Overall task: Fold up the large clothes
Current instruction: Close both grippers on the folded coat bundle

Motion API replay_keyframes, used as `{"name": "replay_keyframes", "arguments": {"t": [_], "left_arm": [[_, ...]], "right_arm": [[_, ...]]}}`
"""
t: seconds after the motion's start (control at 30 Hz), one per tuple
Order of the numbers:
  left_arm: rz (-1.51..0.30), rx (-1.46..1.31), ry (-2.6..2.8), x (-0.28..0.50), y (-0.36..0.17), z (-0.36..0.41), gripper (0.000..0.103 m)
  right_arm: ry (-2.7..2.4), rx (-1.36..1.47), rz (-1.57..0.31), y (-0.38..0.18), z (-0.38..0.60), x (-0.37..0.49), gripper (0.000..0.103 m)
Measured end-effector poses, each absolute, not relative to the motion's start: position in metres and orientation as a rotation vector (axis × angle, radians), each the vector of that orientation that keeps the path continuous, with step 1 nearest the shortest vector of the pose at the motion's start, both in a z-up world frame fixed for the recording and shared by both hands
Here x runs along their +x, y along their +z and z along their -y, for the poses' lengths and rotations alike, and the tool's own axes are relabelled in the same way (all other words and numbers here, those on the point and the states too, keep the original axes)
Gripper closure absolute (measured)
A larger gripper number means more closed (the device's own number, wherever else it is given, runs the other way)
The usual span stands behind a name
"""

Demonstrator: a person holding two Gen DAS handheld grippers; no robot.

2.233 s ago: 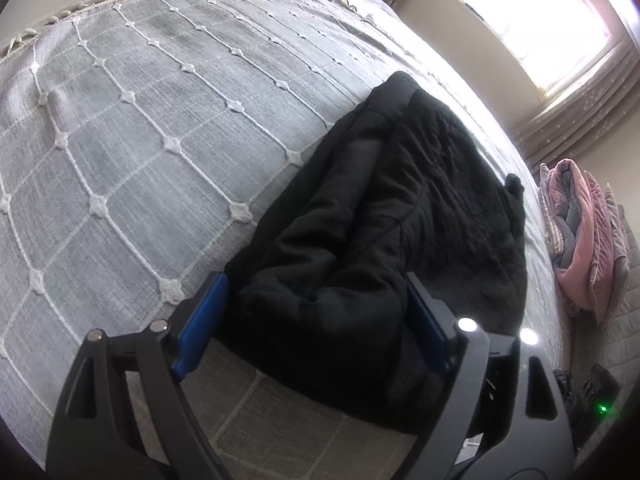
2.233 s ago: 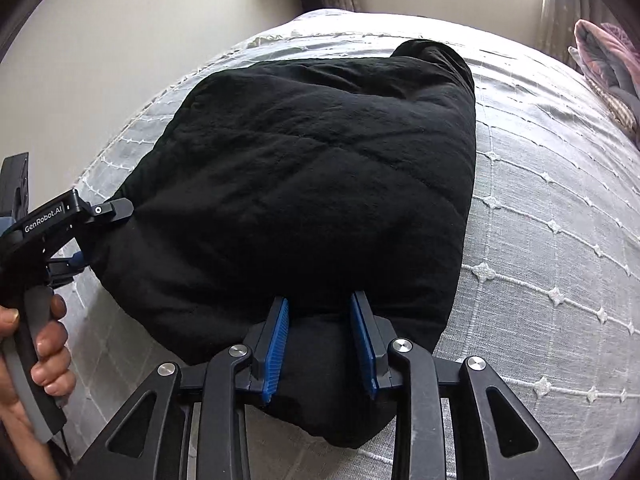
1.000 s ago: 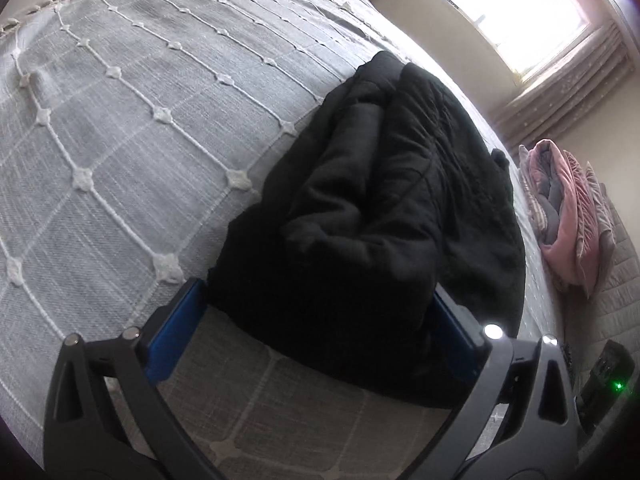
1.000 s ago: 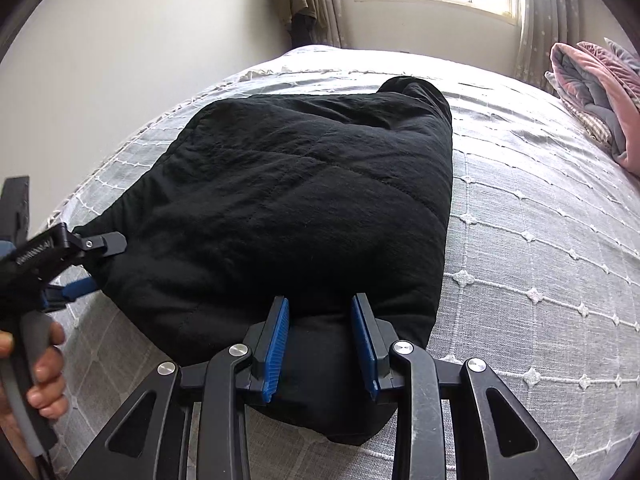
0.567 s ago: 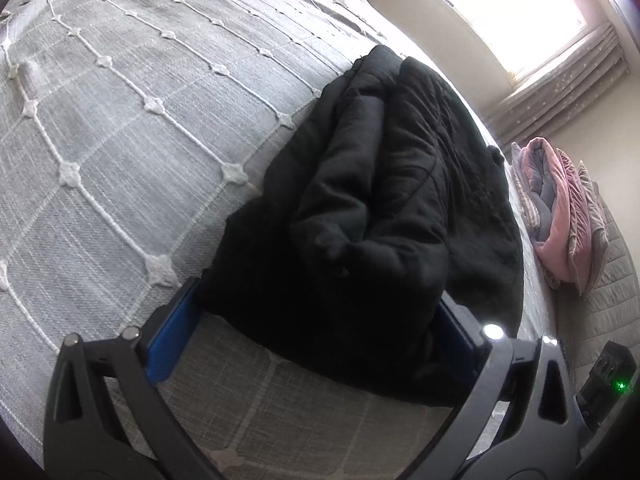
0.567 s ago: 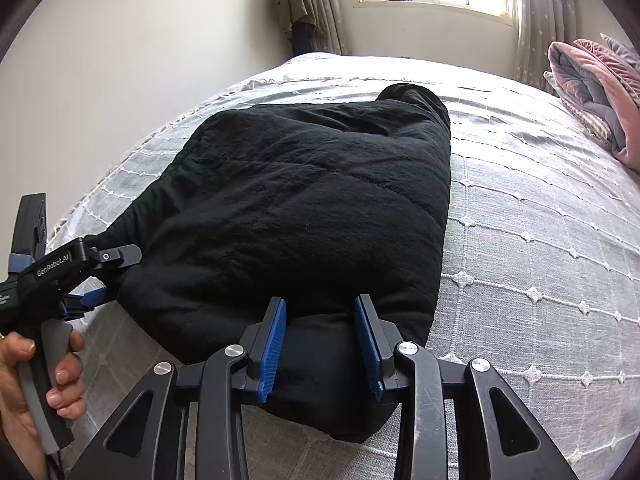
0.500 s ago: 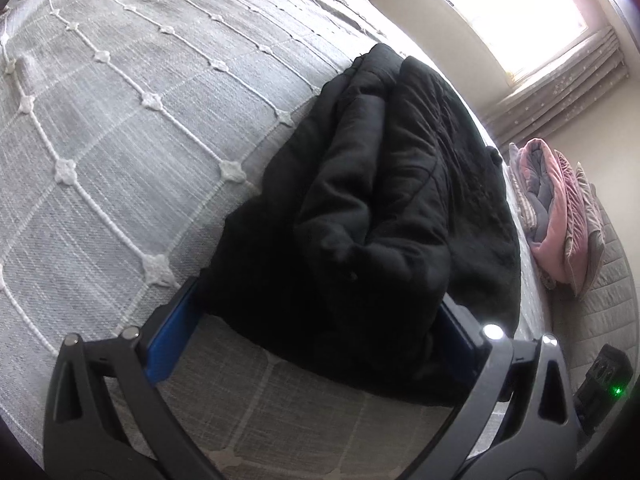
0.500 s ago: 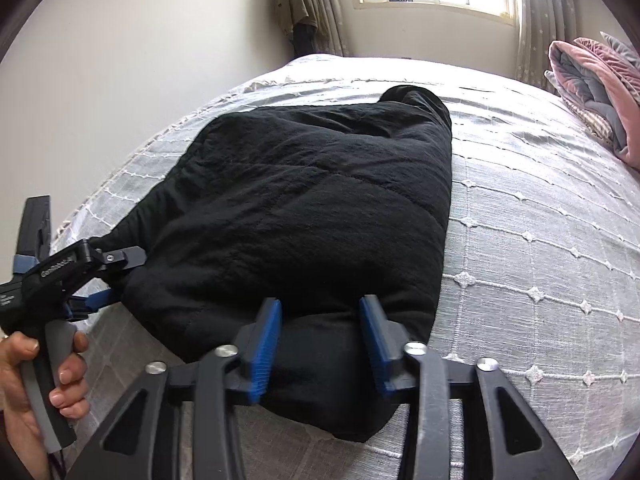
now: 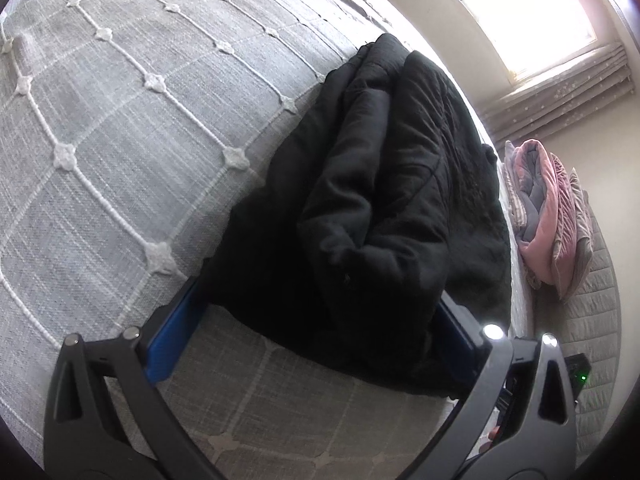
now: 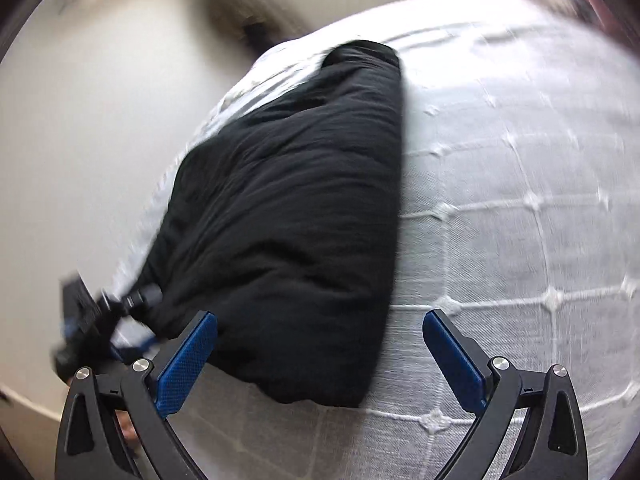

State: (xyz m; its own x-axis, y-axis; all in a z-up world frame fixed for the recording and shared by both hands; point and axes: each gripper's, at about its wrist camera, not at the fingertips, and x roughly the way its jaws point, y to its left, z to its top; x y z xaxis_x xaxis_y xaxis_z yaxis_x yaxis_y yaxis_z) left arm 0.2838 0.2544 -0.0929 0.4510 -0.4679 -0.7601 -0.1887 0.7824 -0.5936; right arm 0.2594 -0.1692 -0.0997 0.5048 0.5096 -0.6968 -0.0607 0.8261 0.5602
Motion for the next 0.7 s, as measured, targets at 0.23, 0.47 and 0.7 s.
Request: {"name": "replay_keyframes", "arguments": {"t": [0.23,0.47,0.7], "left_arm": [[-1.145,-0.664,-0.168,0.279,-0.086,-0.256,0.0],[-1.171,-0.701,-0.185,0.279,-0.09,-0.261,0.0],[-1.192,-0.69,-0.199,0.289,-0.093,-0.256,0.0]], "right_arm": [[0.403,0.692,-1.047,-0.121,0.188,0.269,0.0],[0.415,0.733,-1.062,-0.13,0.193,0.275,0.0],[0.426,0.788,-1.056,-0.135,0.197,0.286,0.0]]}}
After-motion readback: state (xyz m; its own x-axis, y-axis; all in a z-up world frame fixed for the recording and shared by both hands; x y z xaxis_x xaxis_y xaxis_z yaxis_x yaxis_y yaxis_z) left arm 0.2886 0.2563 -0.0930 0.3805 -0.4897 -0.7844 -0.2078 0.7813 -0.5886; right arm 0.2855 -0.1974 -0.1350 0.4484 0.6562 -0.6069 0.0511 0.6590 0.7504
